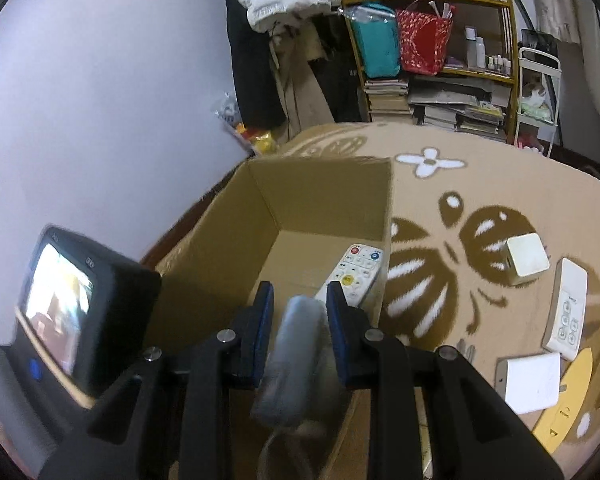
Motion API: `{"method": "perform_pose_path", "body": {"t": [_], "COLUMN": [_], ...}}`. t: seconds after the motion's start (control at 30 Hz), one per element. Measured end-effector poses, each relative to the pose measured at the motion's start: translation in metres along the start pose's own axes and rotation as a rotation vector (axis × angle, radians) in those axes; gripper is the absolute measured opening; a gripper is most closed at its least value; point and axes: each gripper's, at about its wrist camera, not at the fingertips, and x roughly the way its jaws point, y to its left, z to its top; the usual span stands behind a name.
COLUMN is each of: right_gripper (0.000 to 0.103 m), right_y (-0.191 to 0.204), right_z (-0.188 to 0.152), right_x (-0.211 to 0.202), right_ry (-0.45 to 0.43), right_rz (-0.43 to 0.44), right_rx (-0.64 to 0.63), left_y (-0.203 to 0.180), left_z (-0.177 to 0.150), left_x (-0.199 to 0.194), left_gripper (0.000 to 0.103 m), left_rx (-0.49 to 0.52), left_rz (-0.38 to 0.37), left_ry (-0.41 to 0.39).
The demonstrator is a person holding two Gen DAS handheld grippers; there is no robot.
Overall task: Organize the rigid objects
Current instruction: 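Lower the light-blue cylinder into the box and open the right gripper, then move the right gripper over the rug and grasp the key ring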
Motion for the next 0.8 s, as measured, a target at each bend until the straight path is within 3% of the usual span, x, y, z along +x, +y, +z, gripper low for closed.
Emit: {"method": "perform_pose_path", "body": {"t": [0.23,0.37,0.5,0.67,0.8], "right_gripper": [0.030,0.051,0.066,0.070,0.084], "right_y": [-0.009,-0.016,-0.023,-0.034,-0.043], "right_z": [0.006,0.007,0.002,-0.006,-0.018], "right_x": [-0.020,-0.030,-0.037,-0.034,-0.033], "right_ry": [-0.036,-0.046,-0.039,0.023,0.053], "right_rz": [-0.038,-0.085,-0.132,-0.165,-0.170], "right_rx": [0.014,0.016,0.014,0.029,0.073], "left_y": [-0.001,0.000,0.001,0.004,0.005], "left_z": [-0.002,-0.003,-0.002,-0.003,-0.003], "left_x": [0.000,0.000,0.000,0.001,0.002], "left_gripper": [0.021,0.021,0.021,0.021,0.022], "left_rx": [0.002,0.001,-0.001,-0.003,-0.003], "left_rz": [0.007,0.002,-0.004,-0.008,-0.012], "left_ry": [0.000,0.003,0.004,0.003,0.004]}}
